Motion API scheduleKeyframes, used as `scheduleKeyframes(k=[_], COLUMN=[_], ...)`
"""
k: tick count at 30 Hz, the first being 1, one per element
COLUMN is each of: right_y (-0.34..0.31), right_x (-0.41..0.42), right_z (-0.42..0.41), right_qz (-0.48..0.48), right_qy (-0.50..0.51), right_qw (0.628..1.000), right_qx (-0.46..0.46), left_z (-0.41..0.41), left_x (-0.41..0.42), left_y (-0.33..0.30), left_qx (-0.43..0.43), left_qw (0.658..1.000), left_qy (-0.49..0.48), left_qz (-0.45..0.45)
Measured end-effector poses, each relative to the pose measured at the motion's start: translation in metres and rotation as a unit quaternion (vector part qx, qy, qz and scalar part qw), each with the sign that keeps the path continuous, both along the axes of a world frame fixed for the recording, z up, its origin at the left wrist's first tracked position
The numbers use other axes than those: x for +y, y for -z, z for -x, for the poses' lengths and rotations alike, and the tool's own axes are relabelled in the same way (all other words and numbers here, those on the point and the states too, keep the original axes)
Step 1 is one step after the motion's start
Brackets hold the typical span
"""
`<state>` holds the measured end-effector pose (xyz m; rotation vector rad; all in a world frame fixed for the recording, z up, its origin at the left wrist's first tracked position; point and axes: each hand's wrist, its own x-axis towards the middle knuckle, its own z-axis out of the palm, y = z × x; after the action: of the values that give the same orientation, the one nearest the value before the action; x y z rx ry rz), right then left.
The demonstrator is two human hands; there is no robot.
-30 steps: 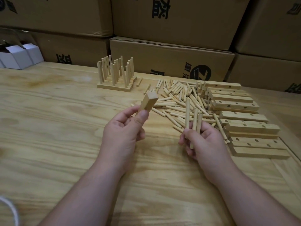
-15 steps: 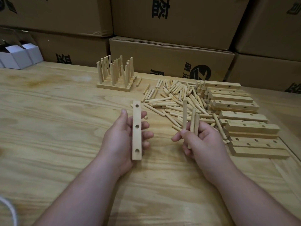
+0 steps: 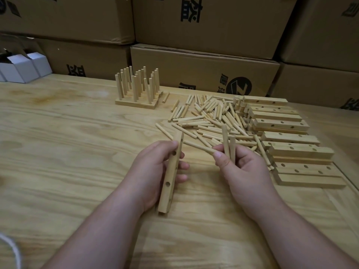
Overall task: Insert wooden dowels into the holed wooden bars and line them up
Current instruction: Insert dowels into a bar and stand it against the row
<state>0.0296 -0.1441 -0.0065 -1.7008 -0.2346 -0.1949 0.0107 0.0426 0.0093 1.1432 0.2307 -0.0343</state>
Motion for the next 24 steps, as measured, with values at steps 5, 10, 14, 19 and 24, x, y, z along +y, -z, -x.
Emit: scheduleKeyframes(k=[5,10,14,19,24], right_y=[-0.0010,-0.0040,-0.0074,-0.0081,-0.0082], right_x=[0.0003,0.0019,0.0006,-0.0015,-0.0020], right_z=[0.0003,0.0015,0.0031,0.0033,0.0045], right_qz=[0.005,0.025,0.071,0.127,0.110], right_qy=[0.025,0.031,0.030,0.047,0.057], right_qw=[1.000,0.999,0.995,0.986,0.990], right_qx=[-0.008,-0.030,-0.067,-0.094,-0.064], left_z=[0.0004,0.0007,0.0003,-0.0012,-0.0003], left_x=[-0.0008,0.0000,0.0005,0.0023,0.0022], left_y=[0.0007,0.0014,0.0035,0.0062,0.0065], left_qx=[-0.012,-0.028,-0.038,-0.036,-0.044], left_qw=[1.000,1.000,0.999,0.999,0.998], left_qy=[0.012,0.011,0.003,0.012,0.025], left_qz=[-0.006,-0.004,-0.009,-0.006,-0.025])
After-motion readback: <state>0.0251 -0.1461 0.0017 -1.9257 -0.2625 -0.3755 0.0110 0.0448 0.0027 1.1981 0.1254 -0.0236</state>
